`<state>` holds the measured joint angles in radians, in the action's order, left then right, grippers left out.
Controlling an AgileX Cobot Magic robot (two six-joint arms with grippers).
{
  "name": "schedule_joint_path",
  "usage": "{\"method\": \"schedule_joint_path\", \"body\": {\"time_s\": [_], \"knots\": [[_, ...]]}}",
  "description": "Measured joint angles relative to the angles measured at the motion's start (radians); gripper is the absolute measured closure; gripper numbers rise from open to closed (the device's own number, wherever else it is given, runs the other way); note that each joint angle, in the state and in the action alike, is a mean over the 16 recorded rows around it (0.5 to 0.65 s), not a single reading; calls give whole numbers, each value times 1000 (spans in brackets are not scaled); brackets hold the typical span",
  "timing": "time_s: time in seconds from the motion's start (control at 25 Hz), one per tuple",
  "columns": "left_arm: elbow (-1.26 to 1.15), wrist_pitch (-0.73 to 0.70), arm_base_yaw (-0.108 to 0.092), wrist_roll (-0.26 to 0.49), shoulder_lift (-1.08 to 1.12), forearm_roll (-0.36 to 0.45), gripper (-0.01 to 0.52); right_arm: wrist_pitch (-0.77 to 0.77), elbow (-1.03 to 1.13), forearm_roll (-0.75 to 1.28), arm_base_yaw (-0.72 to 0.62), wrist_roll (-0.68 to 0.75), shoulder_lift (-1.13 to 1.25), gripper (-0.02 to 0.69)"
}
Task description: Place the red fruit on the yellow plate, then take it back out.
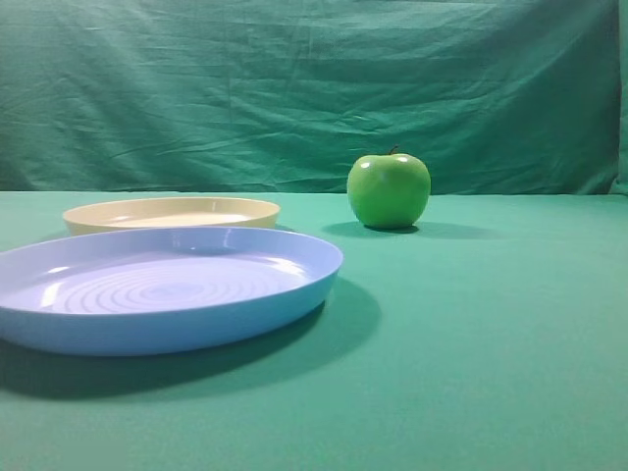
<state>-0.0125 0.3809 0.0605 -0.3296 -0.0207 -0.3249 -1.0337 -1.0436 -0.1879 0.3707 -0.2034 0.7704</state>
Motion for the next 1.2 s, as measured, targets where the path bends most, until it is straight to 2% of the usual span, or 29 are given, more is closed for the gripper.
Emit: {"method": "schedule_joint_path", "body": {"time_s": [0.36, 0.52, 0.68, 1.04, 1.2], "knots": [[0, 0, 0, 0, 0, 0, 514, -165, 11, 59, 0, 56, -243, 665], [0, 0, 0, 0, 0, 0, 514, -160, 55, 117, -13, 107, -308, 665], [0, 0, 0, 0, 0, 0, 514, -49, 149, 178, -52, 156, -364, 665], [0, 0, 0, 0, 0, 0, 514, 383, 520, 242, -228, 184, -527, 665], [0, 0, 0, 0, 0, 0, 514, 521, 693, 235, -300, 185, -620, 665]]}}
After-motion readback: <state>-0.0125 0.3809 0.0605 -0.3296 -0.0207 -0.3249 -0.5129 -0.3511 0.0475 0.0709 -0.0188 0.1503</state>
